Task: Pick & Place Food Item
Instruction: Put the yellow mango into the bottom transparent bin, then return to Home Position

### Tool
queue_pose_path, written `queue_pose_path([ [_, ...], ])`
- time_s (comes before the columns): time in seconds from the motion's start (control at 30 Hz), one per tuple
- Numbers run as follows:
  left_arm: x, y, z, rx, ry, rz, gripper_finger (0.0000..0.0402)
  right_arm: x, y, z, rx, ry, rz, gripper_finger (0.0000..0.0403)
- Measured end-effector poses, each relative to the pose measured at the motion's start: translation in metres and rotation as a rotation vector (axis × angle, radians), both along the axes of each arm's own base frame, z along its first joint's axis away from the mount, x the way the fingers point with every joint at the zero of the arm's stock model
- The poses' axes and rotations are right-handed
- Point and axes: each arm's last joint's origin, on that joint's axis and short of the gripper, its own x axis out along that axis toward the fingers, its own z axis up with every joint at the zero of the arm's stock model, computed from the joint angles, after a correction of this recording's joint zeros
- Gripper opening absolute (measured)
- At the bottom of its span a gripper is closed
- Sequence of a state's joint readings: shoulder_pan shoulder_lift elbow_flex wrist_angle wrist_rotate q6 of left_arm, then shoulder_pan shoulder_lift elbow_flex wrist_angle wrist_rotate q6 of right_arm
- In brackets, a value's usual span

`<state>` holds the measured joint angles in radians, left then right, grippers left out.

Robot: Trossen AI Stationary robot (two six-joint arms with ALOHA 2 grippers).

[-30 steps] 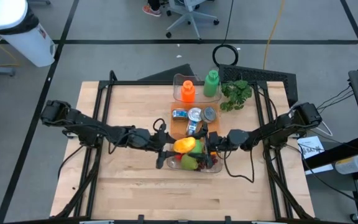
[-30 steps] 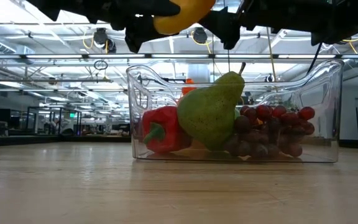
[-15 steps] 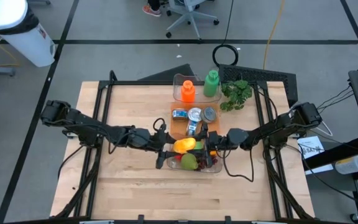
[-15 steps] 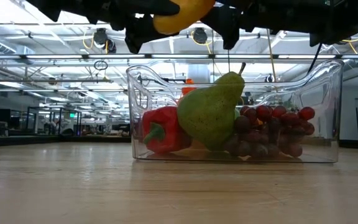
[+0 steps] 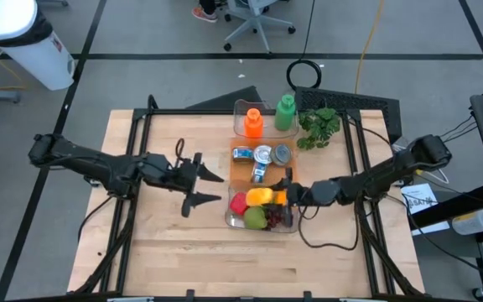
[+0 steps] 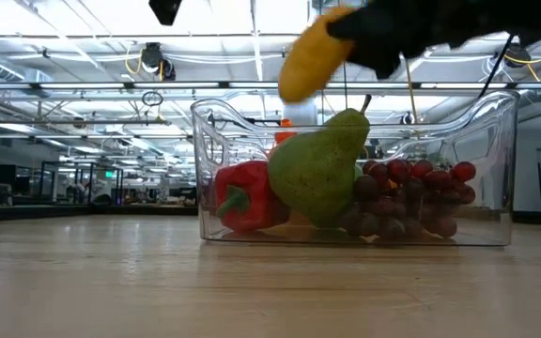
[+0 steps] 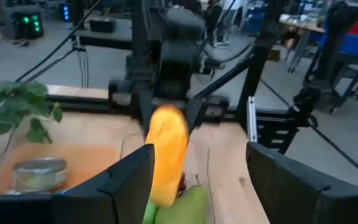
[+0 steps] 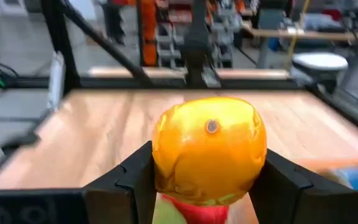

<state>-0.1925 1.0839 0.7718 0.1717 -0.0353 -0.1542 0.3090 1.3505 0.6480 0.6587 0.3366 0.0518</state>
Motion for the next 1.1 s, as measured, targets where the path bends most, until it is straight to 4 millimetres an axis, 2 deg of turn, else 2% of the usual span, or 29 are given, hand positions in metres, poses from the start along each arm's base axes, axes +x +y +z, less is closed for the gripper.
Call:
queue_pose_path([
  [0.17, -0.001, 0.001, 0.000, 0.029, -0.002, 0.018, 0.0257, -0.001, 0.002, -0.024, 0.007, 0.038, -0.048, 0.0188],
  [0.3, 0.007, 0.004, -0.009, 0.028, 0.042, 0.058, 0.0250, 0.001, 0.003, -0.046, 0.003, 0.100, -0.050, 0.0188],
  [0.57, 0.017, 0.007, -0.024, -0.024, 0.121, 0.113, 0.0256, -0.004, 0.017, -0.056, -0.073, 0.189, 0.009, 0.0193],
  [0.83, 0.017, 0.008, -0.024, -0.020, 0.125, 0.116, 0.0264, -0.010, 0.026, -0.055, -0.152, 0.207, 0.069, 0.0337],
  [0.97, 0.017, 0.008, -0.024, -0.020, 0.127, 0.117, 0.0257, -0.019, 0.028, -0.045, -0.158, 0.213, 0.089, 0.0373],
  [1.1, 0.017, 0.008, -0.025, -0.019, 0.138, 0.117, 0.0249, -0.032, 0.027, -0.030, -0.166, 0.222, 0.109, 0.0388],
])
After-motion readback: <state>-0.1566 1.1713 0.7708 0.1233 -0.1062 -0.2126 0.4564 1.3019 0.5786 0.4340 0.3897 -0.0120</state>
